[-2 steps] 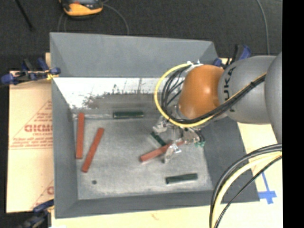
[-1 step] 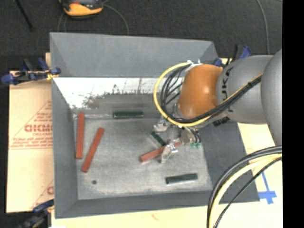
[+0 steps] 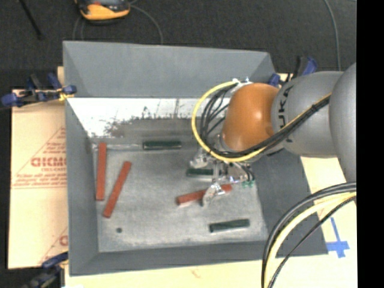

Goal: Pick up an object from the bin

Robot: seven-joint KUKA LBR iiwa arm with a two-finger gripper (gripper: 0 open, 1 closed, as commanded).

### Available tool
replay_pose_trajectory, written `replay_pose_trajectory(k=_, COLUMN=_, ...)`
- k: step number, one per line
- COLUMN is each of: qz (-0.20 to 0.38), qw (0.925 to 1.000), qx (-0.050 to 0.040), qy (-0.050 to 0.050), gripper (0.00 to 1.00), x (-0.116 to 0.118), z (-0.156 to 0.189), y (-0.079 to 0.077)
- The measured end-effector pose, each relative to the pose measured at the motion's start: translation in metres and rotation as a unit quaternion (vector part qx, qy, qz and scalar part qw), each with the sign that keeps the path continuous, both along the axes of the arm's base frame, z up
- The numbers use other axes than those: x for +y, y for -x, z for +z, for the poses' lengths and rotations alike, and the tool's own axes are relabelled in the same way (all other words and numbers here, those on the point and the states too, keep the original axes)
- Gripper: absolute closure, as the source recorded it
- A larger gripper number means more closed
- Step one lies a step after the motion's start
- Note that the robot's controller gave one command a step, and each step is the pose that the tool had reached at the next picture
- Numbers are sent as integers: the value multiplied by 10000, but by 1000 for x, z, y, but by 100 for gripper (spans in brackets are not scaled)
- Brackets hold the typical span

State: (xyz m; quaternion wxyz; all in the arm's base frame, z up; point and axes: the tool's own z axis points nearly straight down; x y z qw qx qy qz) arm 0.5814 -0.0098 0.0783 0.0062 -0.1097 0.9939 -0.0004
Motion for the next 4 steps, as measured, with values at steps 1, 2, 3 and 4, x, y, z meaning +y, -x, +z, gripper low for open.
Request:
replay_pose_trajectory(k=1, qz=-347, qw=9993, qx=114, qy=-7, gripper=100, x=-7, z=1, y=18)
replay_pose_trajectory(k=2, qz=-342, qw=9994, qx=113, qy=-5, gripper=100, x=-7, z=1, y=18)
replay_pose_trajectory(k=3, qz=-339, qw=9993, qx=124, qy=-3, gripper=100, x=-7, z=3, y=19)
replay_pose_trajectory(k=4, qz=-340, qw=9994, qx=88, qy=-1, gripper=100, x=-8, z=18, y=21)
